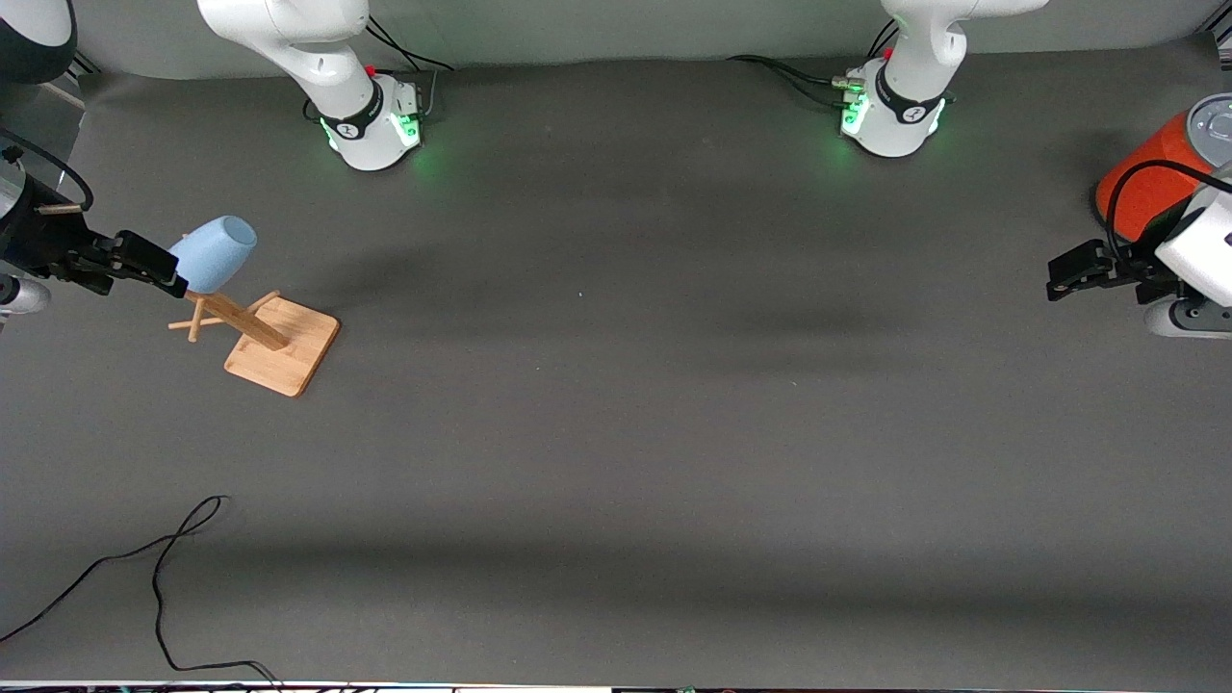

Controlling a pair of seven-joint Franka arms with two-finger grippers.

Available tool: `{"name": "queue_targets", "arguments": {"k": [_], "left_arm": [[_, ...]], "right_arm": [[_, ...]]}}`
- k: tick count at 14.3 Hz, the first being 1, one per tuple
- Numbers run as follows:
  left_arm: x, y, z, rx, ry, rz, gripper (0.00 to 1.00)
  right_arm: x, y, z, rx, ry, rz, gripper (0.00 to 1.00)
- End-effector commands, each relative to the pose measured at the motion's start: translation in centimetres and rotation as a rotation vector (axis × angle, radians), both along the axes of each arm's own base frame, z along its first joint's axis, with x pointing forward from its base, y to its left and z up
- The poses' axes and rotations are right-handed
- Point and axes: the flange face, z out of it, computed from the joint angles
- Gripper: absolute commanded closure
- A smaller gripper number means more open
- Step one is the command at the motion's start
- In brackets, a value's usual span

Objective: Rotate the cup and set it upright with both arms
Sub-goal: 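Move the right gripper toward the blue cup on the wooden stand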

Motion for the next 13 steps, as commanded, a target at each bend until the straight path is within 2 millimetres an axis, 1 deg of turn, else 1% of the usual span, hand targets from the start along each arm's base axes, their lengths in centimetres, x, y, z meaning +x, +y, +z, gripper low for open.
{"name": "queue_targets", "arguments": {"k": [1,2,4,7,9,10,11,12,13], "left_arm": [[-0.1,-0.1,0.3,-0.002,0.000,-0.009,0.00],[0.0,-0.1,0.2,-0.002,0.001,-0.012,0.00],[0.0,-0.1,0.2,-0.002,0.001,-0.009,0.00],[0.0,-0.1,0.2,-0.002,0.000,-0.012,0.00],[0.0,-0.1,0.2,-0.002,0.000,-0.009,0.00],[0.0,-0.1,0.2,-0.002,0.000,-0.009,0.00],[0.0,-0.1,0.2,-0.002,0.000,-0.009,0.00],[0.0,-0.1,0.2,-0.002,0.000,-0.009,0.00],[0.0,-0.1,0.2,-0.002,0.000,-0.009,0.00]], "right_arm": [[-0.1,0.5,0.5,0.001,0.011,0.032,0.00],[-0.1,1.3,0.5,0.000,0.011,0.036,0.00],[0.0,0.5,0.5,0.001,0.009,0.035,0.00],[-0.6,0.7,1.0,0.000,0.006,-0.006,0.00],[-0.7,0.3,0.8,0.008,0.022,-0.177,0.00],[-1.0,0.6,0.7,0.027,0.048,-0.272,0.00],[-1.3,0.8,0.8,0.061,0.075,-0.412,0.00],[-1.8,0.3,0.7,0.115,0.129,-0.566,0.00],[-2.0,-0.9,0.2,0.178,0.184,-0.705,0.00]]}}
